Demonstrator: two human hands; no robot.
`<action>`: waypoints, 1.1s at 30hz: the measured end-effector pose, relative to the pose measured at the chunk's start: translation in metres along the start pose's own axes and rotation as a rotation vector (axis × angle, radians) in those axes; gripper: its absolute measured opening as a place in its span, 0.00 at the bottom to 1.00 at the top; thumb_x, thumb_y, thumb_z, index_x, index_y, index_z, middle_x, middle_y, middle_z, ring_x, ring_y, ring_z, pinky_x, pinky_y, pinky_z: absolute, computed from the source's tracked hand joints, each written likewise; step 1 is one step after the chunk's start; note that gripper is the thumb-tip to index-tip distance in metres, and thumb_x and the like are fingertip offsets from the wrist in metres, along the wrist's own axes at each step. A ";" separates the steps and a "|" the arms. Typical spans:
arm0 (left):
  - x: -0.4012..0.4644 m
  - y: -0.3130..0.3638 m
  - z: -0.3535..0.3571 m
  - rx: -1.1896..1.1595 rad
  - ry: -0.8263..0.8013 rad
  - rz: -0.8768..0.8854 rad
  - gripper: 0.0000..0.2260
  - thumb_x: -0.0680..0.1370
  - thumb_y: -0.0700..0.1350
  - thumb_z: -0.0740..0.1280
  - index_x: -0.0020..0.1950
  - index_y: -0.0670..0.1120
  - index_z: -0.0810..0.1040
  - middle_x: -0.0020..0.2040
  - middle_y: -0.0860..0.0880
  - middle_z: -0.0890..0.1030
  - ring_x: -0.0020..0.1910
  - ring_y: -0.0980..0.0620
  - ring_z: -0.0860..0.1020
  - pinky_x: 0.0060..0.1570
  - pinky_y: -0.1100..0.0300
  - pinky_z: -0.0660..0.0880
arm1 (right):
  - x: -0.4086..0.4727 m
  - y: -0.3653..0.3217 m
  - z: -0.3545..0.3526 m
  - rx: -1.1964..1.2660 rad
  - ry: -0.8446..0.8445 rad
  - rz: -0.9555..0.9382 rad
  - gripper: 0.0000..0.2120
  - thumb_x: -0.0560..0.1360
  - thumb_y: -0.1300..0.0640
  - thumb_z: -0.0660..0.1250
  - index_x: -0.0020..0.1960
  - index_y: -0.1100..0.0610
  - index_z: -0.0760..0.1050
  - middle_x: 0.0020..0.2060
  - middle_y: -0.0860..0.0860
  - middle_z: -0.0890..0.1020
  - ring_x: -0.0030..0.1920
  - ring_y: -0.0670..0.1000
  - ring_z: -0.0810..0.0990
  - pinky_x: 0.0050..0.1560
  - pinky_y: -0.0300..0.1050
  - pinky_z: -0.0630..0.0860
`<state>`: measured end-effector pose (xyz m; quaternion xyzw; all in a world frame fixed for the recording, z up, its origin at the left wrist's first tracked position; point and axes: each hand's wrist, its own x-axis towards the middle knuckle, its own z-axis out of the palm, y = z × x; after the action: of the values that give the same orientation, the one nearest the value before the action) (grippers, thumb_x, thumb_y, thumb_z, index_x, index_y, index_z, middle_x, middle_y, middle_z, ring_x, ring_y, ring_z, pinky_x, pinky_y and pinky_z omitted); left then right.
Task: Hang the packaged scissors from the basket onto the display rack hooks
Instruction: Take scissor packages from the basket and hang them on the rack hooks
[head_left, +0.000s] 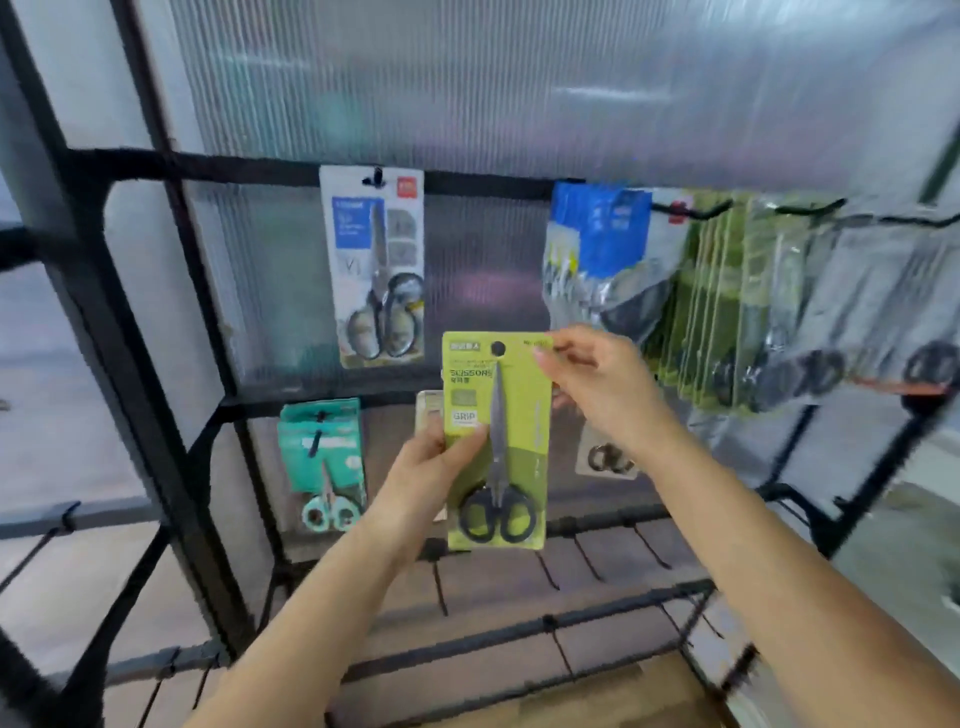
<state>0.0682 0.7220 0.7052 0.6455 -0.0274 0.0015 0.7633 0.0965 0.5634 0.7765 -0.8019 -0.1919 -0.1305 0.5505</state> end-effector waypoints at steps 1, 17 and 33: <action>0.002 0.004 0.012 0.017 -0.043 0.027 0.06 0.79 0.41 0.64 0.47 0.48 0.81 0.39 0.55 0.84 0.39 0.57 0.82 0.36 0.68 0.75 | -0.003 -0.004 -0.016 -0.031 0.035 -0.008 0.04 0.77 0.60 0.64 0.48 0.60 0.77 0.38 0.49 0.80 0.32 0.40 0.77 0.33 0.35 0.76; 0.023 0.020 0.192 0.173 -0.375 0.137 0.12 0.78 0.42 0.64 0.40 0.32 0.75 0.31 0.44 0.70 0.28 0.57 0.73 0.30 0.64 0.75 | -0.008 -0.006 -0.228 0.005 0.391 -0.083 0.07 0.75 0.58 0.67 0.41 0.49 0.75 0.34 0.43 0.80 0.33 0.38 0.77 0.33 0.33 0.76; 0.042 0.014 0.234 0.183 0.138 0.238 0.11 0.75 0.42 0.68 0.32 0.43 0.78 0.29 0.45 0.78 0.31 0.50 0.77 0.37 0.56 0.80 | 0.062 0.023 -0.266 0.054 0.094 -0.197 0.06 0.76 0.54 0.68 0.40 0.51 0.78 0.35 0.47 0.81 0.37 0.47 0.79 0.35 0.44 0.77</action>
<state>0.0998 0.4920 0.7592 0.7028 -0.0509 0.1387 0.6959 0.1623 0.3176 0.8793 -0.7572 -0.2474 -0.2162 0.5646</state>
